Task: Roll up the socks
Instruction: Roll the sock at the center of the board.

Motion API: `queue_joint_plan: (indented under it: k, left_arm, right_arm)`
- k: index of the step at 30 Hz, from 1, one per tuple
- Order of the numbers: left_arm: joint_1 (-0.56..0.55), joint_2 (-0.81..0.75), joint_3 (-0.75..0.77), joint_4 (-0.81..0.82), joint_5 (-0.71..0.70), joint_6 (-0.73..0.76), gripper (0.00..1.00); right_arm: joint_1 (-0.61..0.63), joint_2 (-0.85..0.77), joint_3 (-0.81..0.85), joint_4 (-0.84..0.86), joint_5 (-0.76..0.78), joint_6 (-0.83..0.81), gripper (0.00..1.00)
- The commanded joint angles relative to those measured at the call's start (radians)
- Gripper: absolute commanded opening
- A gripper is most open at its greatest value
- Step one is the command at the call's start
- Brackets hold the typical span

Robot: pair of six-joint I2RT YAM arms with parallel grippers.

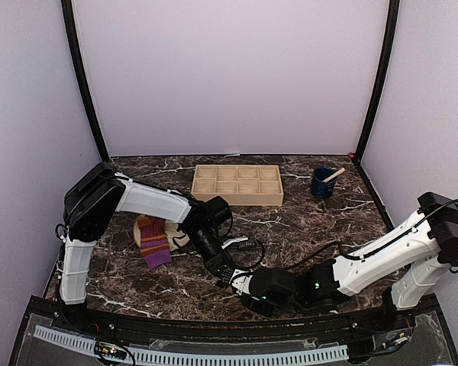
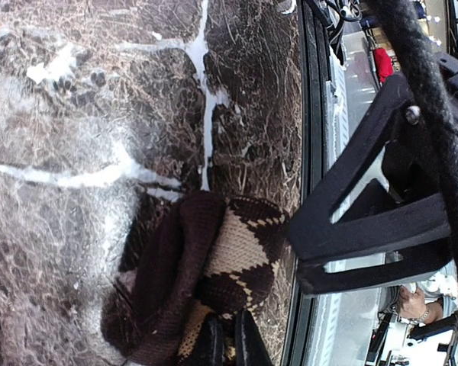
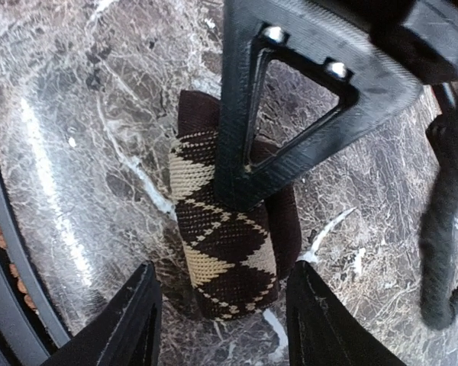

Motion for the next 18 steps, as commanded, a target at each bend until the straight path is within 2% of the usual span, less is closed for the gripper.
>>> queue_joint_plan:
  k: [1,11,18]
  left_arm:
    - [-0.009,0.067,-0.018,-0.06,-0.107,0.026,0.0]
    - [-0.006,0.074,-0.013,-0.07,-0.091,0.03,0.0]
    - [-0.005,0.076,-0.011,-0.071,-0.082,0.032,0.0]
  right_arm:
    - [0.01,0.04,0.035,-0.008,0.039,-0.069,0.52]
    - [-0.01,0.098,0.056,-0.027,0.052,-0.116,0.52]
    - [-0.037,0.108,0.057,-0.043,0.013,-0.153,0.49]
